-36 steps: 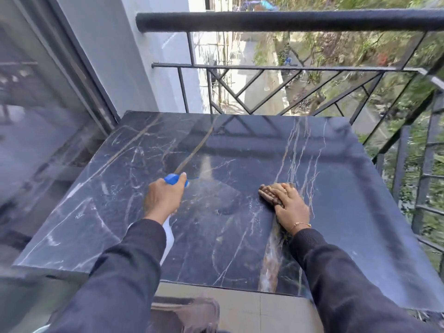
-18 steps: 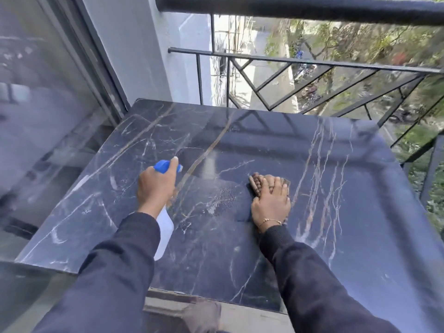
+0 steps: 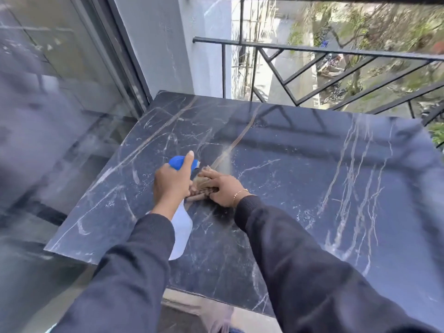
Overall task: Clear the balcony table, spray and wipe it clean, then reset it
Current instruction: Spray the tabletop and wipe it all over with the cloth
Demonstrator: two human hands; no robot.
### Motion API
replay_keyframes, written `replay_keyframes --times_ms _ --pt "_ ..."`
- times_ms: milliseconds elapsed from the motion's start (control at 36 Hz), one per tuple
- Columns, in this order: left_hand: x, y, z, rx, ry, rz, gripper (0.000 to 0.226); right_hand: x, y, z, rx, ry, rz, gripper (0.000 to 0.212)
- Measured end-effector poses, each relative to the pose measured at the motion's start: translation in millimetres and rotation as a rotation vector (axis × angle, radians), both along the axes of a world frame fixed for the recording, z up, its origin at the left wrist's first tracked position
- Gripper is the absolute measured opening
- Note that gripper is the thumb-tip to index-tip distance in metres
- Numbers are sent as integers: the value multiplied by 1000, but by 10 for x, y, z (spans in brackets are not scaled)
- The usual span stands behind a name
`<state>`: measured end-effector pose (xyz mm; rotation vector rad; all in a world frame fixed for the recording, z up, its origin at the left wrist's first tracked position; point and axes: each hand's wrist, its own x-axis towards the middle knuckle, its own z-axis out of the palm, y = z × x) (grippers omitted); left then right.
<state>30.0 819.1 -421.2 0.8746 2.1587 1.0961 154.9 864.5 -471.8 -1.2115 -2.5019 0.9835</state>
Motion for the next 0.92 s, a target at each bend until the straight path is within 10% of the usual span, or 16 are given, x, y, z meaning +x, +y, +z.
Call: replay_keyframes --times_ms 472,917 --pt "195 -266 205 85 -19 -64 40 2024 -966 -97 19 -5 -677 52" --pt "91 -63 97 64 19 -80 57 677 -899 -124 41 -268 -780 63"
